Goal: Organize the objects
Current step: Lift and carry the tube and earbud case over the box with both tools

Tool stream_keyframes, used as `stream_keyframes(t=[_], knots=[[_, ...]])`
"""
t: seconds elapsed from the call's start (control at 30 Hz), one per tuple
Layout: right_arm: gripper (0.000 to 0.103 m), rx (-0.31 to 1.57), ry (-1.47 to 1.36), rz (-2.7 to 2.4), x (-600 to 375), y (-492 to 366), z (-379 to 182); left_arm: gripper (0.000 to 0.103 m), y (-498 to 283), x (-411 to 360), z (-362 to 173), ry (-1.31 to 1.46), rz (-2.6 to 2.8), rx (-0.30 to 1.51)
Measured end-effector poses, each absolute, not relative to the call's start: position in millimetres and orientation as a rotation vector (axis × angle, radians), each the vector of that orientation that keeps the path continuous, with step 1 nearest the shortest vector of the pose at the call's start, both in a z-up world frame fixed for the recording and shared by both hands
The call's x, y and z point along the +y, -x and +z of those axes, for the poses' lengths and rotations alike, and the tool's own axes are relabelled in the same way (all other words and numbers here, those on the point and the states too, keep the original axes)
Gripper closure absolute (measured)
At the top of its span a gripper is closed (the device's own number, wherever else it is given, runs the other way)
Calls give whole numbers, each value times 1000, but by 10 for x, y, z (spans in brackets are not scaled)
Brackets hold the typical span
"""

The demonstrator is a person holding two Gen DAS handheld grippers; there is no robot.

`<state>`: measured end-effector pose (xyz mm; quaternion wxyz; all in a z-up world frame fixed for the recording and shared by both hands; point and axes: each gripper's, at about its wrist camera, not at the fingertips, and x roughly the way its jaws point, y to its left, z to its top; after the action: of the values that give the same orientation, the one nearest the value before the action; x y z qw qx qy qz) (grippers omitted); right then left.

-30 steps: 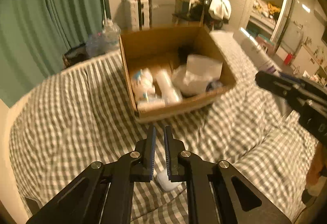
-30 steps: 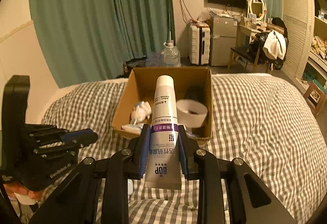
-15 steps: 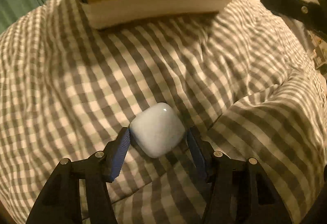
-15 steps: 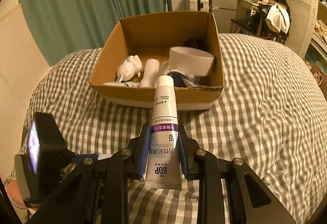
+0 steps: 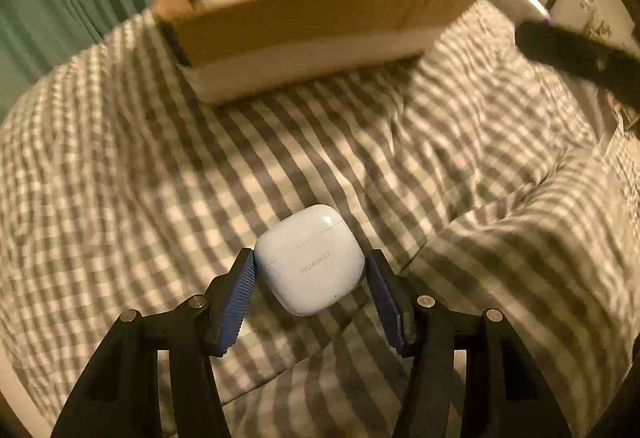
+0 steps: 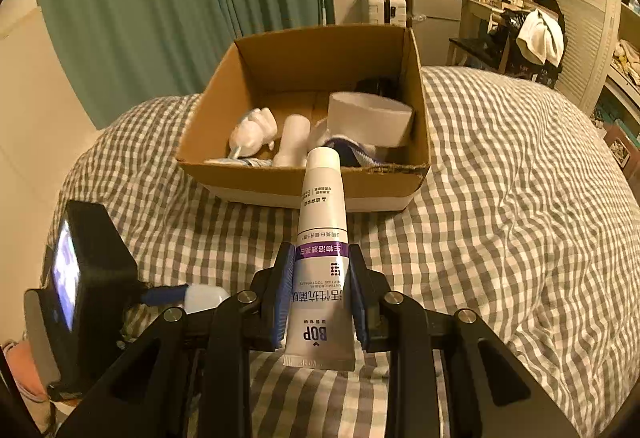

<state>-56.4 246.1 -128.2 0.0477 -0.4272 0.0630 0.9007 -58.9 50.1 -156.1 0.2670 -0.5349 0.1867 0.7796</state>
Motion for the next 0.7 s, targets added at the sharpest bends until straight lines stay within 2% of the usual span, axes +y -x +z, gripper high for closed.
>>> stream_keyframes(t=[0.27,0.5,0.63,0.7], knots=[[77,155,1198,2816,2334,438,-825,46,766,303,-674,1269,2268,434],[77,156,1101,2885,2358,710,-445,46,1209,267,-72,1129,2369,374],[77,195,1083,2895,2504,1029,-366,46,1541,427,-5,1094,2398,363],[77,278,1091,2912,2624,1218,-384,46,1707,564,-75,1089,2388,361]])
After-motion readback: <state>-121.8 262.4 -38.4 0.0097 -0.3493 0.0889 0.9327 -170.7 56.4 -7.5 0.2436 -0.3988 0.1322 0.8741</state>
